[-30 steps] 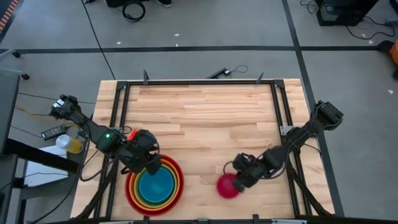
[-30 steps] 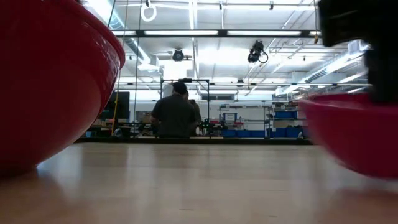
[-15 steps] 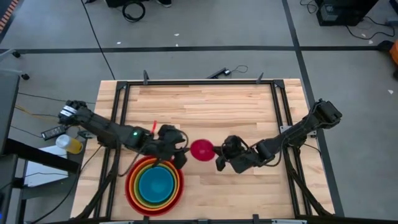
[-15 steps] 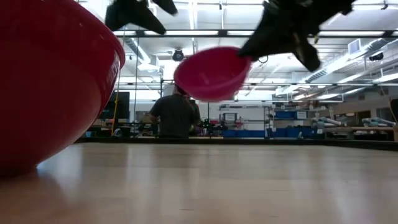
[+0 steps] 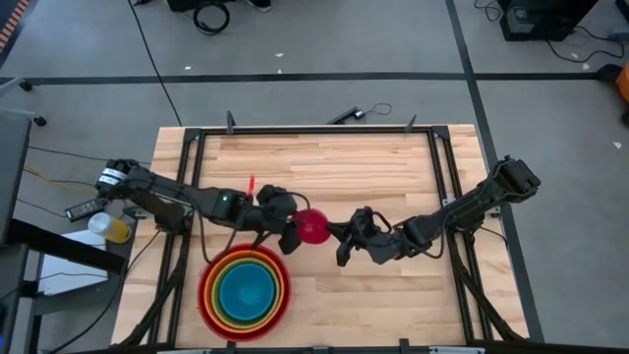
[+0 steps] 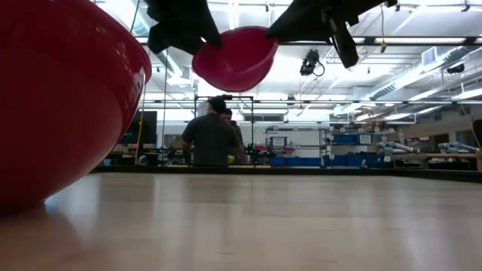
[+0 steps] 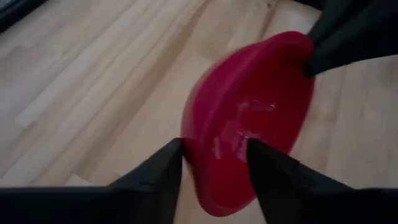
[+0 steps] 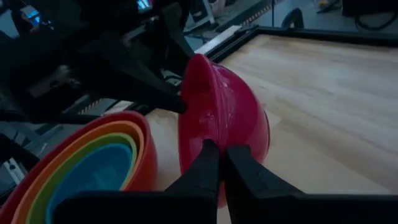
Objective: Nest bowls inside each other
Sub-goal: Stack the pink bowl on top of the blue bowl
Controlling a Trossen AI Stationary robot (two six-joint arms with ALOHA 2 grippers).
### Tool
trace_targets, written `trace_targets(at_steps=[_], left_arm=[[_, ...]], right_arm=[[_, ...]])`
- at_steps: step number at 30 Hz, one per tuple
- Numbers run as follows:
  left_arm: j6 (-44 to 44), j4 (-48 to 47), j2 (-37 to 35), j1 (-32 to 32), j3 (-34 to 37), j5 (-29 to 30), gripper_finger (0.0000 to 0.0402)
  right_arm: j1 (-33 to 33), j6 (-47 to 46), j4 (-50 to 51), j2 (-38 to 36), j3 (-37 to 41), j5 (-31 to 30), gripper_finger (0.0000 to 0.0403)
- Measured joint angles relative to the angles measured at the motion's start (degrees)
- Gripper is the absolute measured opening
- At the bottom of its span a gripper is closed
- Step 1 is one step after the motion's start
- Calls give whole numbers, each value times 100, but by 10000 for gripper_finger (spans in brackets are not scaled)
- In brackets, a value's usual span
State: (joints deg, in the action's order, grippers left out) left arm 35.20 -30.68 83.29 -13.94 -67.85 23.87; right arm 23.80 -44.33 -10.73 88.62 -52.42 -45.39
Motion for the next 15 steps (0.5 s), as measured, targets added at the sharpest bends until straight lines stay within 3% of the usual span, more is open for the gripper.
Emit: trace_targets(at_steps=[7, 15], left_arm=[[-74, -76, 0, 343, 6, -63, 22], [-136, -259, -210, 538, 8, -402, 7]], right_arm=[[-12, 411, -251, -4, -20, 33, 26], [-6, 971, -758, -88, -4, 242, 35]])
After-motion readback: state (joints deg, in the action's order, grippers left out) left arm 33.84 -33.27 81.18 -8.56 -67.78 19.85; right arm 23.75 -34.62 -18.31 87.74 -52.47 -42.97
